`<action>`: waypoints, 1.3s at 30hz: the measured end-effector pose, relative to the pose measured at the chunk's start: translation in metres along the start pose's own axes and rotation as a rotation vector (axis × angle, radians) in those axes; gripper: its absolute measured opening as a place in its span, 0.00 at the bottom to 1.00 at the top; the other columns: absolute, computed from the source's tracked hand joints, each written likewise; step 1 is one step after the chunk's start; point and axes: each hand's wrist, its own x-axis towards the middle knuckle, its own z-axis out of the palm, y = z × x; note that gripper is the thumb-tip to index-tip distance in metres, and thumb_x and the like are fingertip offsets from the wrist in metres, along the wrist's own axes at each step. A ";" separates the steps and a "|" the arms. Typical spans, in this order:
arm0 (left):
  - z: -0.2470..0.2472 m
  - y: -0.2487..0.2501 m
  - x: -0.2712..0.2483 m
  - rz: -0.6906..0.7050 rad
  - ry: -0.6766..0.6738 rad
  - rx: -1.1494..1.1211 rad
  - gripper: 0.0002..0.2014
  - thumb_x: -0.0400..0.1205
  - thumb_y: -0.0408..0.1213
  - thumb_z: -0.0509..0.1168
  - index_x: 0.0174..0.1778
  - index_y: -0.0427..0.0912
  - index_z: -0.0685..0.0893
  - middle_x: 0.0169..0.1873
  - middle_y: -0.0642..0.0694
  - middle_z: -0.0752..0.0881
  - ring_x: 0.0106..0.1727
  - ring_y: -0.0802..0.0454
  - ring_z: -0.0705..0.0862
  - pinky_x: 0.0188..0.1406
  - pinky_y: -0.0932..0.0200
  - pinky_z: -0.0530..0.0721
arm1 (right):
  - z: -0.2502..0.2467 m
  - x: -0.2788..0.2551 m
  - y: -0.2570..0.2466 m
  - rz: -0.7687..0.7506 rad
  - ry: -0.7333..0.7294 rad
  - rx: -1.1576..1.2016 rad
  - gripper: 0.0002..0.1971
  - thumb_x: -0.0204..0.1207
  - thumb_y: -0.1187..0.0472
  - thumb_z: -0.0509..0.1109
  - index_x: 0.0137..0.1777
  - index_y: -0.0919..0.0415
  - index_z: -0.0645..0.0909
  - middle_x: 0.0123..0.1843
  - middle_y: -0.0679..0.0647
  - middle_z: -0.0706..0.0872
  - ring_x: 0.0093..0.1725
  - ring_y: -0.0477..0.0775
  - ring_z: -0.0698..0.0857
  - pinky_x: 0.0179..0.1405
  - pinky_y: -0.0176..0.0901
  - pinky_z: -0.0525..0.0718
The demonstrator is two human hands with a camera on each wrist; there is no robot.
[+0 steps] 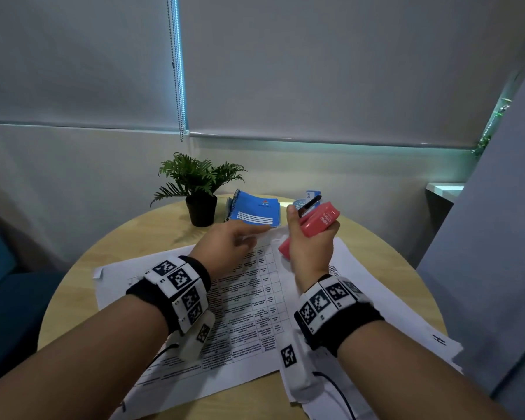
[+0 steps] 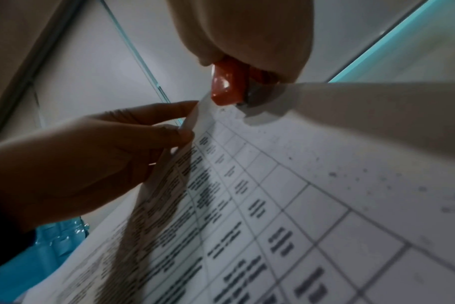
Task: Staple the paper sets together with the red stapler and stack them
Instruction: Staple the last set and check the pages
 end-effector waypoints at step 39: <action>-0.059 0.010 -0.002 -0.185 0.304 0.129 0.03 0.87 0.37 0.51 0.51 0.43 0.68 0.35 0.45 0.79 0.32 0.50 0.76 0.26 0.59 0.69 | -0.051 0.017 -0.019 -0.054 -0.314 0.175 0.23 0.72 0.47 0.75 0.58 0.61 0.77 0.47 0.54 0.87 0.40 0.43 0.88 0.32 0.36 0.85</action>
